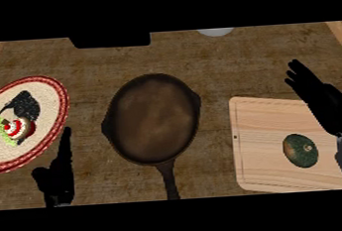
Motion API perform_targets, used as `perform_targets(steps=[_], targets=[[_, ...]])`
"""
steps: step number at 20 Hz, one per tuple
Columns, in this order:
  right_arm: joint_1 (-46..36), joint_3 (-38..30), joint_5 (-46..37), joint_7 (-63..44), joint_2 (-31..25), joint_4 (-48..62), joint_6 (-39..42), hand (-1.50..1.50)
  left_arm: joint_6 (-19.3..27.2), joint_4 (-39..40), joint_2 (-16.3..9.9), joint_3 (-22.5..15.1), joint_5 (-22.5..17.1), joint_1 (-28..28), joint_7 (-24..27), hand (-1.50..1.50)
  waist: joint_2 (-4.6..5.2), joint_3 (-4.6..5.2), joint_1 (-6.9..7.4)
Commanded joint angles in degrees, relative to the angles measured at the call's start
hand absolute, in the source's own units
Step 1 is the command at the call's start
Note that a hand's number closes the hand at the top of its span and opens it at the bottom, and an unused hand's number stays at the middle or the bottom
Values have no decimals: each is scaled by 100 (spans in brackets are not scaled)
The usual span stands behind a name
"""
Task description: Pick the squash from the cutting board and place it in the pan
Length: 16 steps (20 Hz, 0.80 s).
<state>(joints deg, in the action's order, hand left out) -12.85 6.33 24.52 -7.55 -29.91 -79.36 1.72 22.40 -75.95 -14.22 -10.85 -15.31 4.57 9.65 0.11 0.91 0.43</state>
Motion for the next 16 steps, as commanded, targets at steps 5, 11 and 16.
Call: perform_targets(steps=[5, 11, 16], targets=[[-616, -241, 570, 471, 250, -376, 648, -150, 357, -2784, -1207, -576, 792, 2568, 92, 0, 37, -132, -369], [160, -708, -77, 274, -558, 233, 67, -150, 195, -3071, -1855, -296, 577, 3198, -40, 0, 33, -93, -945], [176, -373, -918, 448, -1672, 163, 800, -150, 21, -3032, -2149, -95, 467, 3093, -262, 0, 12, -59, -876]])
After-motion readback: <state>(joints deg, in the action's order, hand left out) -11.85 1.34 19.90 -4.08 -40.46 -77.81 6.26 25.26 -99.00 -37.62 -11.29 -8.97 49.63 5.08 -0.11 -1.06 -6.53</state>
